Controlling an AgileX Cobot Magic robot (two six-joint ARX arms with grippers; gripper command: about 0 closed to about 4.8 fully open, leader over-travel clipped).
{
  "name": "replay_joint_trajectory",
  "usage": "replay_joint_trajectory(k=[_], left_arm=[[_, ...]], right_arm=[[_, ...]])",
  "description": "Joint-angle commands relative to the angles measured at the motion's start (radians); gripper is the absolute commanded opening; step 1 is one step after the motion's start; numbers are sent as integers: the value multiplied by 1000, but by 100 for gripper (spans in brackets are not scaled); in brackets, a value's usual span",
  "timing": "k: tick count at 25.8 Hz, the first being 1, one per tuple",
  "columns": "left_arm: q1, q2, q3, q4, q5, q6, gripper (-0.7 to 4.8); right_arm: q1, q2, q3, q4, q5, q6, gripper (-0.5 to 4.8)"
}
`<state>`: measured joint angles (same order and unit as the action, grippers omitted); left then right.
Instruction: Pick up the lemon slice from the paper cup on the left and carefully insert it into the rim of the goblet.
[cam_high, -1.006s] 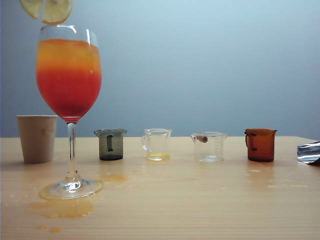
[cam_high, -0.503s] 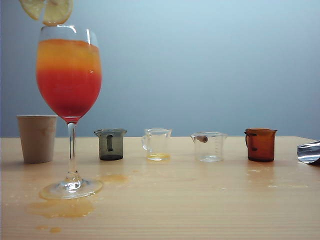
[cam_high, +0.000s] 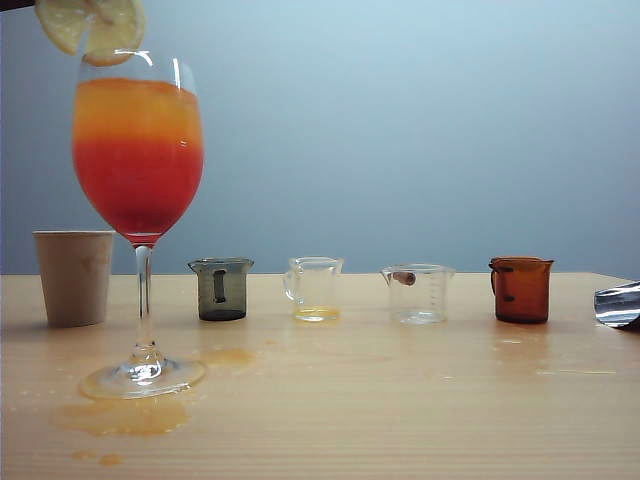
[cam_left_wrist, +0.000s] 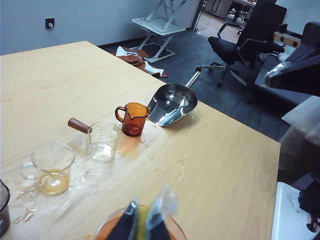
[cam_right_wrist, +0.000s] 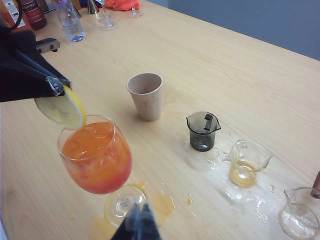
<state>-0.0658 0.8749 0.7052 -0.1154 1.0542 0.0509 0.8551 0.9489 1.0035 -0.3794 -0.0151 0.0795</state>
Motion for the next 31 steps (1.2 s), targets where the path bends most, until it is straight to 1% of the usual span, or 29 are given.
replay_joint_trajectory(k=[1, 5, 17, 20, 25, 31], left_arm=[[1, 3, 1, 0, 0, 3, -5], [1, 5, -1, -29, -3, 30, -5], [1, 5, -22, -16, -13, 29, -5], [1, 5, -23, -15, -26, 51, -5], [0, 5, -23, -10, -26, 50, -5], [-21, 5, -23, -3, -25, 49, -5]], right_arm=[[0, -2, 7, 17, 2, 3, -5], [-1, -2, 7, 17, 2, 2, -5], [-1, -2, 7, 18, 2, 2, -5], [0, -1, 7, 18, 2, 2, -5], [0, -1, 7, 18, 2, 2, -5], [0, -1, 7, 17, 2, 2, -5]])
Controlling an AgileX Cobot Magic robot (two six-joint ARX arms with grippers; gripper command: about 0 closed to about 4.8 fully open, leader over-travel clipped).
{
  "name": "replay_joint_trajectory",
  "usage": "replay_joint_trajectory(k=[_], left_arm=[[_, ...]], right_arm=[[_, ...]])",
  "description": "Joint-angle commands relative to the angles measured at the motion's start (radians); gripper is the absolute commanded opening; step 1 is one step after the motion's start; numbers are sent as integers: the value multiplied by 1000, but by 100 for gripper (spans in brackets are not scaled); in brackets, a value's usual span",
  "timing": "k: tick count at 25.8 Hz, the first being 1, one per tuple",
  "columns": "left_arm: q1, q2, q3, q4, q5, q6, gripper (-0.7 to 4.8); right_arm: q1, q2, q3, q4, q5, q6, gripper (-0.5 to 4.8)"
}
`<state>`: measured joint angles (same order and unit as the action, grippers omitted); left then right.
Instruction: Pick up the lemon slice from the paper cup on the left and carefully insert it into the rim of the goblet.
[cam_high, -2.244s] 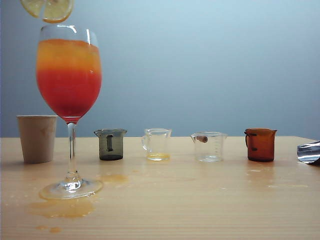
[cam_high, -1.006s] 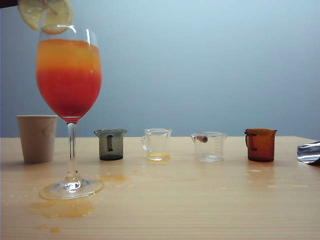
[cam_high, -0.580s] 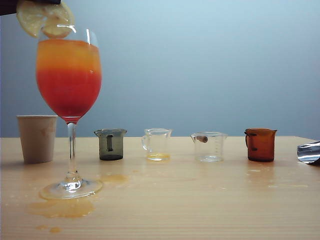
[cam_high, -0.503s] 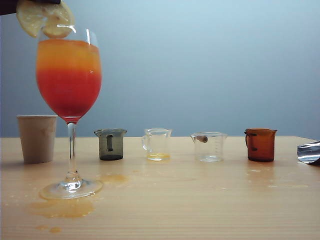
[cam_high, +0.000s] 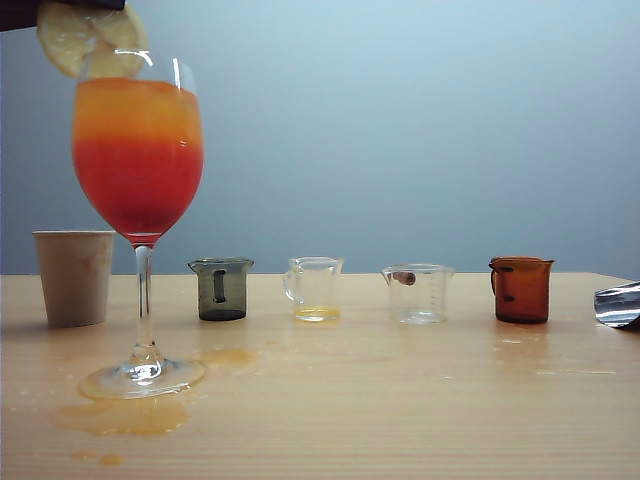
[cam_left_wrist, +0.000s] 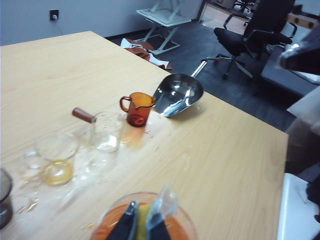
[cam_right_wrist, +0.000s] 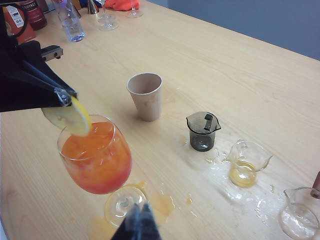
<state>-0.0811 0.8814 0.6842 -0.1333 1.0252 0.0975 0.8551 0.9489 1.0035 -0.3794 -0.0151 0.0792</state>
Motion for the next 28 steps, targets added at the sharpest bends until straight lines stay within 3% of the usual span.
replay_joint_trajectory(k=[1, 28], left_arm=[[-6, -1, -2, 14, 3, 1, -5], [-5, -2, -45, -1, 11, 3, -5]], right_arm=[[0, -1, 7, 17, 2, 2, -5], [0, -1, 7, 17, 2, 2, -5]])
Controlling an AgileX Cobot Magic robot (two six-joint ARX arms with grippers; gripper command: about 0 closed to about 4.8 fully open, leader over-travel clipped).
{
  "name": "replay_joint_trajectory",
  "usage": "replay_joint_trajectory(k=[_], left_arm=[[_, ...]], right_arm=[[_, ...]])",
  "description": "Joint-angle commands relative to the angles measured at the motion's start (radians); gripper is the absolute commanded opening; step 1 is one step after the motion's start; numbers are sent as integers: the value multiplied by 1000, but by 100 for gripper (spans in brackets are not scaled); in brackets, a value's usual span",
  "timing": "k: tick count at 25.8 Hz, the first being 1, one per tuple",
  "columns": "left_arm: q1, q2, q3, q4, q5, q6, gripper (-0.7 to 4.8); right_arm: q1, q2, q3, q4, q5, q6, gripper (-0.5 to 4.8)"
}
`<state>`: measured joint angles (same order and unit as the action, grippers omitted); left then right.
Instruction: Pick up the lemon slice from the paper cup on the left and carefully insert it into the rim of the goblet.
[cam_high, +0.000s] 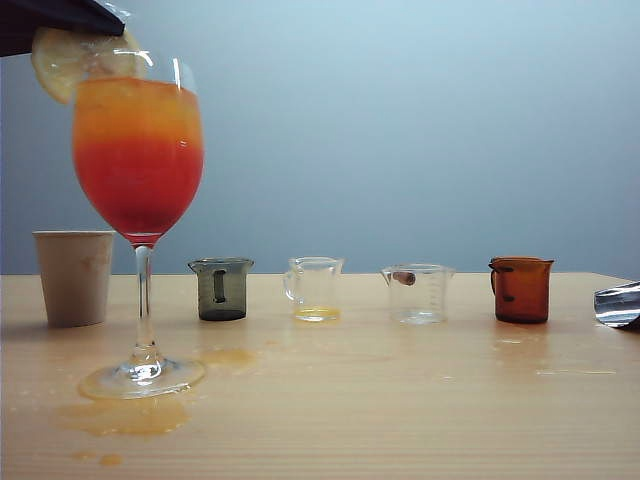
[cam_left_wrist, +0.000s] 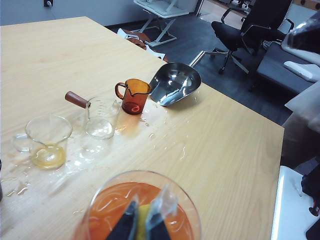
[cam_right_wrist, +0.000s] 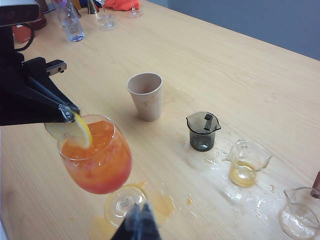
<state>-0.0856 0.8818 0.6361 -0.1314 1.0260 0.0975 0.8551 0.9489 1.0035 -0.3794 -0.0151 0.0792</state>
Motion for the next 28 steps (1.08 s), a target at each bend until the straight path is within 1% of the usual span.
replay_joint_trajectory(k=[1, 4, 20, 21, 23, 26, 28], left_arm=[[0, -2, 3, -7, 10, 3, -5], [0, -2, 1, -25, 10, 4, -5], [0, -3, -2, -16, 10, 7, -4], [0, -3, -2, -14, 10, 7, 3], [0, -3, -2, -8, 10, 7, 57], [0, -3, -2, 6, 10, 7, 100], [0, -3, -2, 11, 10, 7, 146]], right_arm=[[0, -2, 7, 17, 2, 2, -5], [0, -2, 7, 17, 2, 2, -5], [0, -1, 7, 17, 2, -1, -5], [0, -1, 7, 17, 2, -1, -5], [0, -1, 7, 17, 2, -1, -5], [0, -1, 7, 16, 2, -1, -5], [0, -1, 7, 16, 2, -1, -5]])
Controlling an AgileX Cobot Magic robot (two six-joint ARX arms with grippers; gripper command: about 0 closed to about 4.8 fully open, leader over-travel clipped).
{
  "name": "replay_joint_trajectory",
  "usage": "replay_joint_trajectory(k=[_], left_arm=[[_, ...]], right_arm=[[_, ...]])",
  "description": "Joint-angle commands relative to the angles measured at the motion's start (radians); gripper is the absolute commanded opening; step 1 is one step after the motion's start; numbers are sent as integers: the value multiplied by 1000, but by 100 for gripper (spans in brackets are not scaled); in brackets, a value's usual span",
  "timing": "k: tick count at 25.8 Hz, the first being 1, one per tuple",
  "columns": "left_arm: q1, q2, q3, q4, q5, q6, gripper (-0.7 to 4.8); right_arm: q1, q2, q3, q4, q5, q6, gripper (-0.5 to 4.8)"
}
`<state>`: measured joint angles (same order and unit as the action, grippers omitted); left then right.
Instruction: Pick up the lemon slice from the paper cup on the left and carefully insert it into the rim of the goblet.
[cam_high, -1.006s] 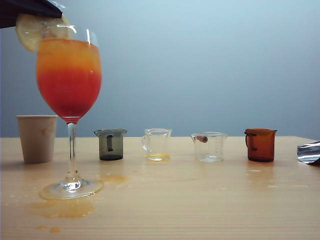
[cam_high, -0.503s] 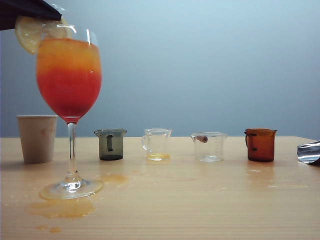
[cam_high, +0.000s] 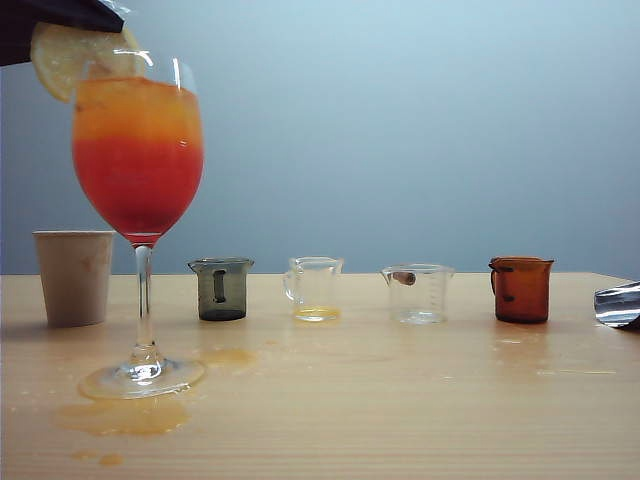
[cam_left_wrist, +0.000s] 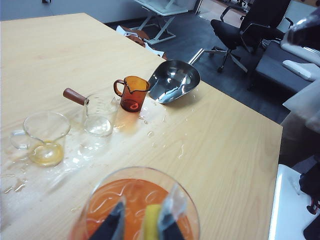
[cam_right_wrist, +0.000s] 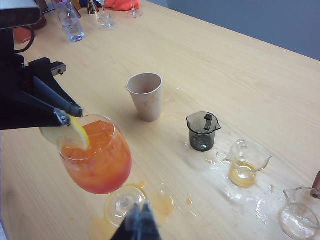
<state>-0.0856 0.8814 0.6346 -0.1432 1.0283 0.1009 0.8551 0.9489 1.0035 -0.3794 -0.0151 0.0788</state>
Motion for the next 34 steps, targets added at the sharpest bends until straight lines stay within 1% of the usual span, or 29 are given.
replay_joint_trajectory(k=[1, 11, 13, 14, 19, 20, 21, 22, 23, 24, 28, 29, 30, 31, 33, 34], left_arm=[[0, -2, 0, 25, 8, 3, 160], [1, -3, 2, 55, 35, -5, 162], [1, -4, 2, 91, 35, -14, 166], [1, -5, 2, 146, 34, -46, 185], [1, -5, 2, 267, 30, -122, 181], [1, -5, 3, 283, 30, -138, 160], [1, -5, 3, 303, 31, -164, 58], [1, -10, 3, 312, 28, -180, -21], [1, -15, 3, 322, 8, -194, -8], [1, -35, 3, 325, -43, -228, -6], [1, -111, 2, 323, -190, -291, -6], [1, -166, 2, 323, -274, -296, -6], [0, -192, 2, 323, -310, -296, -6], [0, -252, 2, 312, -382, -295, -6], [0, -304, 2, 278, -451, -295, -6], [0, -334, 2, 245, -502, -294, -6]], right_arm=[[0, -1, 7, 16, 2, 0, -5], [0, -1, 7, 16, 2, 0, -5], [0, -1, 7, 15, 2, 0, -5], [0, -1, 7, 15, 2, 0, -5], [0, -2, 7, 15, 10, 0, -5], [0, -2, 7, 14, 20, 0, -5], [-1, -4, 7, 13, 25, 0, -5], [-2, -6, 7, 10, 32, 0, -5], [-2, -11, 7, 8, 48, 0, -5], [-4, -26, 7, 2, 74, -2, -5], [-27, -69, 7, -42, 79, -4, -5], [-60, -103, 6, -90, 80, -5, -5], [-77, -119, 5, -109, 80, -6, -5], [-118, -160, -2, -143, 80, -20, -5], [-165, -208, -19, -150, 63, -32, -5], [-189, -232, -30, -148, 55, -32, -5]])
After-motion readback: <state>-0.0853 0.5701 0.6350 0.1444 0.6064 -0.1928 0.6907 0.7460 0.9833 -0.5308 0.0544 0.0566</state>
